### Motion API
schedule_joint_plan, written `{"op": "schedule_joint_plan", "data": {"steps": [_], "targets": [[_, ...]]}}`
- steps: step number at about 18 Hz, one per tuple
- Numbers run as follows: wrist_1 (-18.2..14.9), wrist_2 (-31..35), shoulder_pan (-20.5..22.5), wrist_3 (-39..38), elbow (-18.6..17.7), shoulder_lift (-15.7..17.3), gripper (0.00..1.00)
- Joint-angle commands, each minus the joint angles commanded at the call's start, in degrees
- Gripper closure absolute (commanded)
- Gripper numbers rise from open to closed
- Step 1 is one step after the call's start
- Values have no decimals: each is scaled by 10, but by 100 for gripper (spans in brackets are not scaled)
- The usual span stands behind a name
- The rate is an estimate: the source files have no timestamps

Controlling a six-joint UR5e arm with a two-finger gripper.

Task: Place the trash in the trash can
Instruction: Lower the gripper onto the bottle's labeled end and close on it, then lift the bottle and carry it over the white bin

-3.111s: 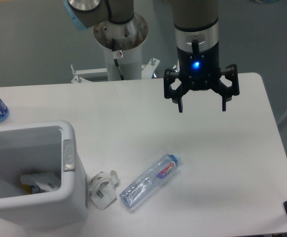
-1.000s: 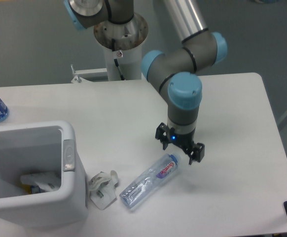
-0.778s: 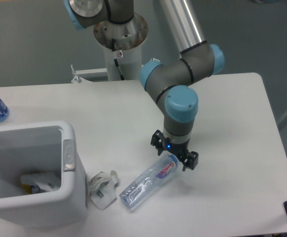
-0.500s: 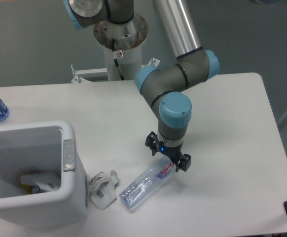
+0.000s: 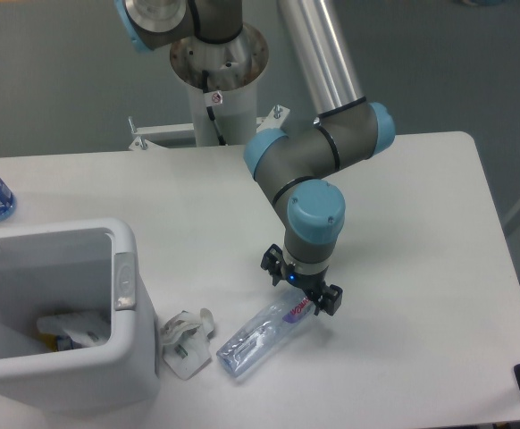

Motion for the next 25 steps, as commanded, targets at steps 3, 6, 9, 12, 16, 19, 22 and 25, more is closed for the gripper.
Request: {"op": "schedule_joint_plan", "data": {"steps": [3, 6, 9, 12, 16, 19, 22, 25], "targets": [[6, -1, -2, -24, 1, -7, 0], [38, -1, -6, -39, 2, -18, 0], [38, -1, -6, -40, 2, -18, 5], [38, 0, -7, -40, 2, -17, 22], [39, 0, -7, -43, 2, -15, 35], [39, 0, -7, -42, 2, -12, 35], [39, -1, -8, -43, 2, -10, 35], [39, -2, -11, -44, 9, -2, 35]]}}
